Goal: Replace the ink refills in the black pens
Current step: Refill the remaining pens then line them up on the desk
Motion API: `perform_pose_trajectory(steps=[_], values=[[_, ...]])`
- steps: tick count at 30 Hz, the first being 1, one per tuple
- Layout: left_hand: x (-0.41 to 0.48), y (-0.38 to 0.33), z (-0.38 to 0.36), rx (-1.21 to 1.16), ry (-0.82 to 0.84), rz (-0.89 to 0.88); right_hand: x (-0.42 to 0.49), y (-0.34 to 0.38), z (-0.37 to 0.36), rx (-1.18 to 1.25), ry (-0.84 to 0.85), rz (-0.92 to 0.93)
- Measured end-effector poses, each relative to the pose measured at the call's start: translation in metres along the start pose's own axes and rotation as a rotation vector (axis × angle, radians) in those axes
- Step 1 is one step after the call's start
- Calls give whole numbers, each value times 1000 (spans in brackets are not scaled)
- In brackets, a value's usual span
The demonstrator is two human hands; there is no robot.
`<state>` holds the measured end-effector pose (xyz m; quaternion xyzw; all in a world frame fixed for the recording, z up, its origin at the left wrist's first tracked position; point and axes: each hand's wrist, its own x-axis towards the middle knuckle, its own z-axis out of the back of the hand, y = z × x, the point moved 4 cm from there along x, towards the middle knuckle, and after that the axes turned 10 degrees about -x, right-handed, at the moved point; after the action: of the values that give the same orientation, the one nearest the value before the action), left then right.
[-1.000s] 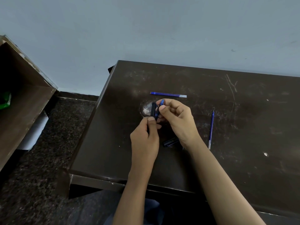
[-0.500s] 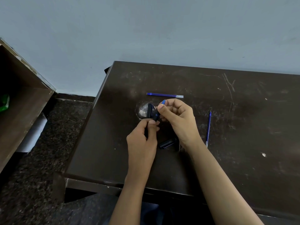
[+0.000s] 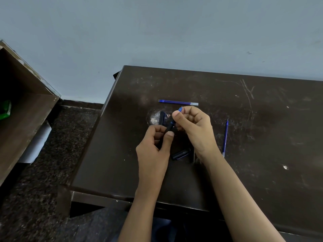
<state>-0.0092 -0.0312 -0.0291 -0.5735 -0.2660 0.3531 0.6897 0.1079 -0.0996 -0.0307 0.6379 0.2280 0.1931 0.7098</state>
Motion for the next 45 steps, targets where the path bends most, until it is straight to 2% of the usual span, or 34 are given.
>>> perform_pose_trajectory(steps=[5, 11, 17, 23, 28, 33, 38, 45], values=[[0, 6, -6, -105, 2, 130, -1, 0, -3, 1, 14, -1], [1, 3, -2, -27, 11, 32, -1, 0, -2, 4, -4, 2], [-1, 6, -6, -126, 15, 127, -2, 1, -2, 10, 1, 3], [0, 1, -2, -25, -8, 15, -1, 1, -1, 19, -16, -1], [-2, 1, -6, -112, 8, 48, -1, 1, -1, 32, -14, -2], [-1, -3, 1, -31, -31, -62, -1, 1, -1, 29, -17, -3], [-1, 0, -4, -84, 3, 13, -1, 0, -2, 32, -18, -8], [1, 1, -4, -27, 6, -29, -1, 1, -3, 38, 25, 16]])
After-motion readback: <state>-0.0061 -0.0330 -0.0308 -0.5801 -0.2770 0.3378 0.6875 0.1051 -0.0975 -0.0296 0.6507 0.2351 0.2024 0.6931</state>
